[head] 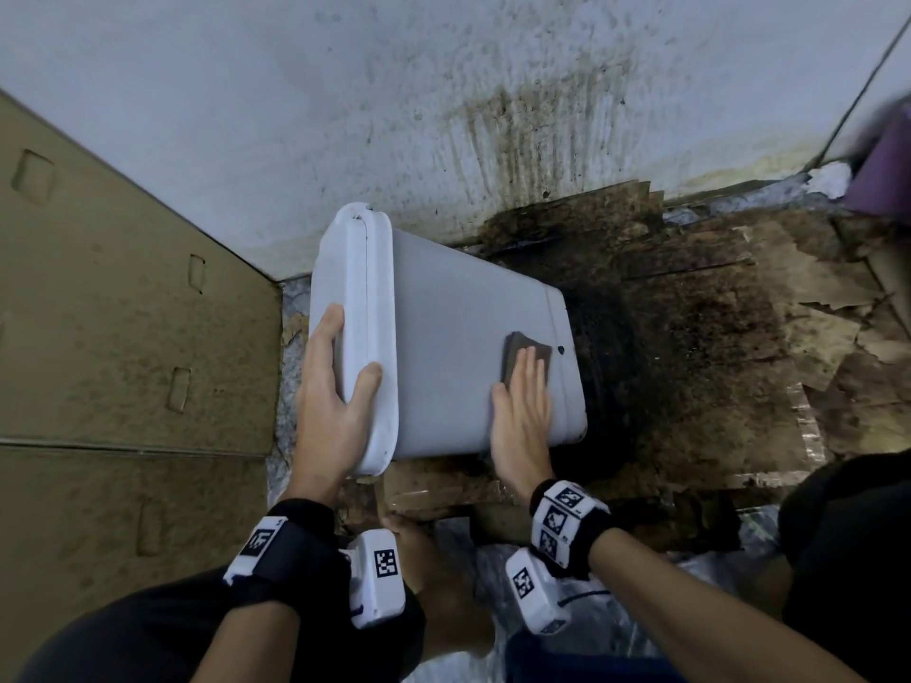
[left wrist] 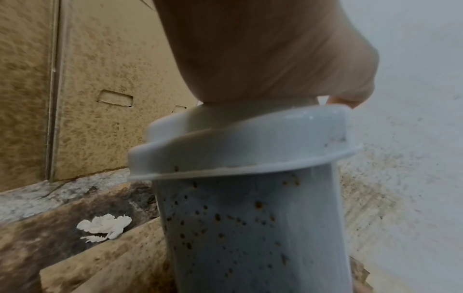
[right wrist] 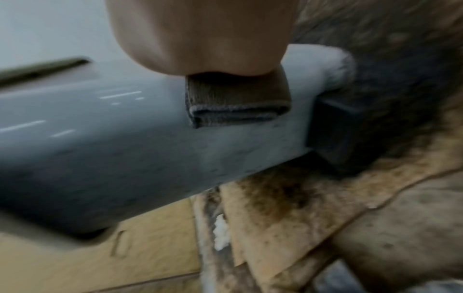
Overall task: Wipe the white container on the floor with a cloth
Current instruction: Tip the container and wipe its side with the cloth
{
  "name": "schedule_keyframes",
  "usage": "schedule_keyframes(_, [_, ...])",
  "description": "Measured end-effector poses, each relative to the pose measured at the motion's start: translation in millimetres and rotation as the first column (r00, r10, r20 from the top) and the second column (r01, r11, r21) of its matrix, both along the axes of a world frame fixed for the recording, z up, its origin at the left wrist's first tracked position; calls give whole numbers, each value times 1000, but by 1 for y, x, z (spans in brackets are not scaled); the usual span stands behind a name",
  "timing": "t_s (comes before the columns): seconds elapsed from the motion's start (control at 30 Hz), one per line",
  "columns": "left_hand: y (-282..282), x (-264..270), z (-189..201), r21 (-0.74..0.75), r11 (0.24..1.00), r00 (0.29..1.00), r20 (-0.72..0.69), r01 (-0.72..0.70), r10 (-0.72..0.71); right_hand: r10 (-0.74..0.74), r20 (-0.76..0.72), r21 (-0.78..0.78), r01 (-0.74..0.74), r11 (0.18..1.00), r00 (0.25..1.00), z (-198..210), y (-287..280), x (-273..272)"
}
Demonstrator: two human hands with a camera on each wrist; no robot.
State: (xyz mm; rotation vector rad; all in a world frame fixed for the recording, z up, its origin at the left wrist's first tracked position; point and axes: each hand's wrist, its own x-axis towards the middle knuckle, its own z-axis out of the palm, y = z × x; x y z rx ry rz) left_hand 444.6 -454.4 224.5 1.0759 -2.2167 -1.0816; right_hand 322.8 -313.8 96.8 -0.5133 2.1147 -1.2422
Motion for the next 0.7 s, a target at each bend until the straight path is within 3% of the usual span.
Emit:
schedule_keyframes(0.2, [2,-3,1,-26,1000,999,33,16,-15,209,-217,-235,-259,937,953,67,-24,40])
schedule_keyframes(0.37, [2,-2,0,-25,1000,1000,10,4,-4,274,-377,-196,-366,910,885,44,-3,15])
schedule_keyframes(0.53, [1,1,-1,5,1000,1000,-10,4,-4,181,-277,-109,-218,970,944,-25,27,-20])
schedule_keyframes(0.6, [1,-1,-1,-3,1000,1000,-14,10,-10,128,-175,-46,-138,989,976,-49,38,-34])
schedule_keyframes(0.7, [1,-2,0,1,1000,1000,0,1,-1,132,-39,12,-131,991,991,-52,36,-40])
